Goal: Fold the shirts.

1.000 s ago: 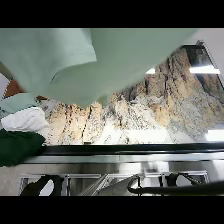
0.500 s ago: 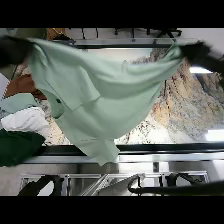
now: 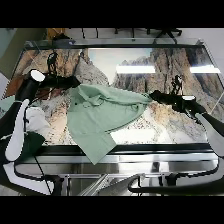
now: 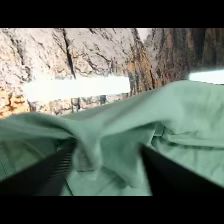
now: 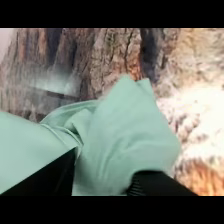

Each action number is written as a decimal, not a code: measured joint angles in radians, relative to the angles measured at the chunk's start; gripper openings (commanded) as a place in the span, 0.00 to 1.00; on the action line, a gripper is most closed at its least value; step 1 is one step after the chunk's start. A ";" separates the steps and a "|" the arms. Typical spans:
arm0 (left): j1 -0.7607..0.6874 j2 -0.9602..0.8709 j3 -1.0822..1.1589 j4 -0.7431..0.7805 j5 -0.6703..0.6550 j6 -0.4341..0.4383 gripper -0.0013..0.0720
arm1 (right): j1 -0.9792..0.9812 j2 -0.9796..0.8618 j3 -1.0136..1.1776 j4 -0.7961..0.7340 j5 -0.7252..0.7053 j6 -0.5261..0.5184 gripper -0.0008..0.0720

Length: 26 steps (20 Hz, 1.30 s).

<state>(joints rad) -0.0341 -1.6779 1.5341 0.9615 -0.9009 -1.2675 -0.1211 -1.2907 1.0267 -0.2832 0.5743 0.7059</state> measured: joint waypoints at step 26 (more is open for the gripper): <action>0.187 0.221 -0.780 -0.104 -0.290 -0.026 0.96 | -0.030 -0.082 -0.078 -0.052 0.359 0.050 0.45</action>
<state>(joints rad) 0.1524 -1.4567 0.7544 0.8577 -1.1912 -1.2934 -0.1509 -1.3724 0.9489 -0.3351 0.9333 0.7563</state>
